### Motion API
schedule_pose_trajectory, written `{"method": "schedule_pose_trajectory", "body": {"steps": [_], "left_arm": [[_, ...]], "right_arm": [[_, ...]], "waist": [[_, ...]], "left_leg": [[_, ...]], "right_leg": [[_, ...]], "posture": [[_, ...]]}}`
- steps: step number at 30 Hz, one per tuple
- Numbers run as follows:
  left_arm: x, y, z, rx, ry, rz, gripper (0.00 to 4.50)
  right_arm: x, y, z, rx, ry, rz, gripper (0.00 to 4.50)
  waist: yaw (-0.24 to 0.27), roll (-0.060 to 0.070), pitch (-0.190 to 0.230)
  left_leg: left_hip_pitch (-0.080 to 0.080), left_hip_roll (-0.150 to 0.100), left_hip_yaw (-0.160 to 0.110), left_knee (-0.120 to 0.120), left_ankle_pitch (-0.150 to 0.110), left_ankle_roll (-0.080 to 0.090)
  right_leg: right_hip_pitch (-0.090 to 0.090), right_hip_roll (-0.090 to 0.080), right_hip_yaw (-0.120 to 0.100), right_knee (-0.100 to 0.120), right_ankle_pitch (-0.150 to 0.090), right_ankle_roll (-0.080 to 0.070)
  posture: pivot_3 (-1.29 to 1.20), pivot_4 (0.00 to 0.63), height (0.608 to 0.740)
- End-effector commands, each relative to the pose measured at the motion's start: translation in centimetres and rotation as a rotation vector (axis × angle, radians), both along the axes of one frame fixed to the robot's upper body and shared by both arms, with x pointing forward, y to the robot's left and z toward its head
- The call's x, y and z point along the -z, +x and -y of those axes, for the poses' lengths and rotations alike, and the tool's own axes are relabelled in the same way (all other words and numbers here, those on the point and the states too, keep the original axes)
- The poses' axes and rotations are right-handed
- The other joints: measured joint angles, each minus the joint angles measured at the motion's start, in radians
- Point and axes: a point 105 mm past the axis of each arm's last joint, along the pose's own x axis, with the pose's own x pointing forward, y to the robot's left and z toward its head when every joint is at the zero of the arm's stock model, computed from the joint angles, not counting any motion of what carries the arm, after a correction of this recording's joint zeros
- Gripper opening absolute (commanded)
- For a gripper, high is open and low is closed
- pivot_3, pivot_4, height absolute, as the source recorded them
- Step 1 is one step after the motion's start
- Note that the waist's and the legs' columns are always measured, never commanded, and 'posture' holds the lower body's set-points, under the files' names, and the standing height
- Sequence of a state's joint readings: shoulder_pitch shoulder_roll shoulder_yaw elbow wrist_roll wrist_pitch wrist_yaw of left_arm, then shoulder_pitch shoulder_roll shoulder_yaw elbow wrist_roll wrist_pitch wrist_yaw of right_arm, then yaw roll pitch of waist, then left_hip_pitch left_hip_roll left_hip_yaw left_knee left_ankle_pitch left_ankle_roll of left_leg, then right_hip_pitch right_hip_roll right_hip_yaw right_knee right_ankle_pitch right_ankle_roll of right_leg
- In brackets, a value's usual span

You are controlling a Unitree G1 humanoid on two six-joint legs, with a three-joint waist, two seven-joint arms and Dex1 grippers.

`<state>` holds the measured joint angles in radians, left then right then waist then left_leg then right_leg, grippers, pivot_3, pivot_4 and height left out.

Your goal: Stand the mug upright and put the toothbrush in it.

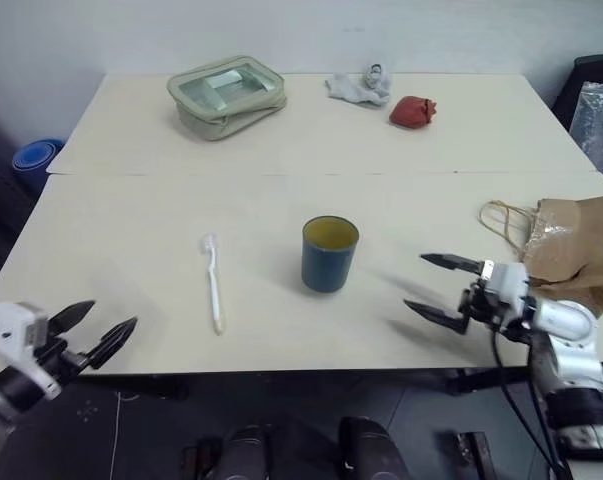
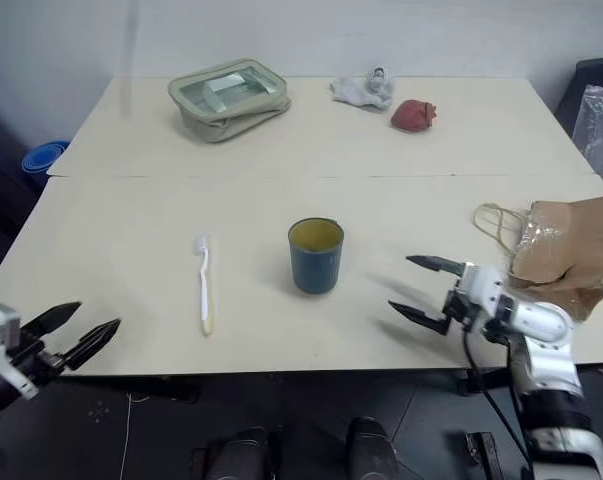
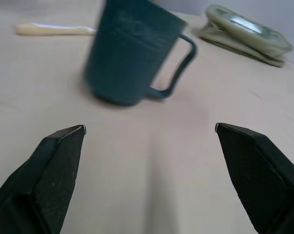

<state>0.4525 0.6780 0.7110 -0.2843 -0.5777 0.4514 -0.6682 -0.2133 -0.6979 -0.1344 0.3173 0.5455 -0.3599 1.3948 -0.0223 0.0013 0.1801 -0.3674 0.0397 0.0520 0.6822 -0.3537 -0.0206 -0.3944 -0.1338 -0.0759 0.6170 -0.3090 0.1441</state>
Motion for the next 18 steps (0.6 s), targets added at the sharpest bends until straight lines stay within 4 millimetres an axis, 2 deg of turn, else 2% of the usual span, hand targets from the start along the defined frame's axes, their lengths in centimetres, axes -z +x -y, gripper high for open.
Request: {"method": "schedule_pose_trajectory", "body": {"steps": [1,2,3,8,11,15,18], "left_arm": [[-0.5,-1.2,-2.1,-0.112,0.029,-0.054,4.5],[-0.9,-1.0,-2.0,-0.129,0.01,-0.042,4.5],[-1.6,0.0,-0.9,-0.117,-0.028,-0.028,4.5],[-4.0,5.8,6.2,0.006,-0.232,-0.054,4.5],[-3.2,8.4,7.9,-0.084,-0.235,-0.19,4.5],[-3.4,11.0,11.4,-0.054,-0.266,-0.25,4.5],[-2.8,12.1,13.5,-0.022,-0.298,-0.306,4.5]], "right_arm": [[-2.5,-1.3,0.1,-0.049,0.029,0.107,4.46],[-2.7,-1.4,0.1,-0.05,0.025,0.128,4.46],[-2.8,-1.4,0.1,-0.024,0.031,0.146,4.46],[-2.7,-1.7,-1.0,-0.03,0.045,0.186,4.46],[-3.1,-1.5,-1.7,-0.035,0.056,0.206,4.46],[-4.0,-1.6,-2.4,-0.037,0.063,0.221,4.46],[-4.5,-1.8,-2.9,-0.033,0.069,0.222,4.46]], "waist": [[-0.001,0.0,0.0],[-0.001,0.0,0.0],[-0.001,0.0,0.0],[0.045,-0.003,-0.001],[0.044,-0.003,-0.002],[0.031,-0.003,-0.002],[0.029,-0.004,-0.002]], "left_leg": [[0.0,0.0,0.0,0.0,0.0,0.0],[0.0,0.0,0.001,0.0,0.0,0.0],[0.001,0.0,0.001,0.0,0.0,0.0],[0.0,-0.001,-0.003,0.002,0.0,0.0],[0.001,-0.004,-0.004,0.003,0.0,0.0],[0.002,-0.004,-0.004,0.002,0.0,-0.001],[0.0,-0.004,-0.005,0.002,0.001,-0.002]], "right_leg": [[0.0,0.0,0.0,0.0,0.0,0.0],[0.0,0.0,0.0,-0.001,0.0,-0.001],[0.001,0.0,0.0,-0.002,-0.001,-0.001],[0.003,-0.002,0.001,-0.001,0.0,-0.001],[0.002,-0.004,0.002,0.004,0.001,0.001],[0.001,-0.003,0.0,0.006,0.001,0.001],[0.001,-0.002,-0.001,0.005,0.001,0.001]], "posture": [[0.0,0.15,0.74],[0.0,0.15,0.74],[0.0,0.15,0.74],[0.0,0.15,0.74],[0.0,0.15,0.74],[0.0,0.15,0.74],[0.0,0.15,0.74]]}}
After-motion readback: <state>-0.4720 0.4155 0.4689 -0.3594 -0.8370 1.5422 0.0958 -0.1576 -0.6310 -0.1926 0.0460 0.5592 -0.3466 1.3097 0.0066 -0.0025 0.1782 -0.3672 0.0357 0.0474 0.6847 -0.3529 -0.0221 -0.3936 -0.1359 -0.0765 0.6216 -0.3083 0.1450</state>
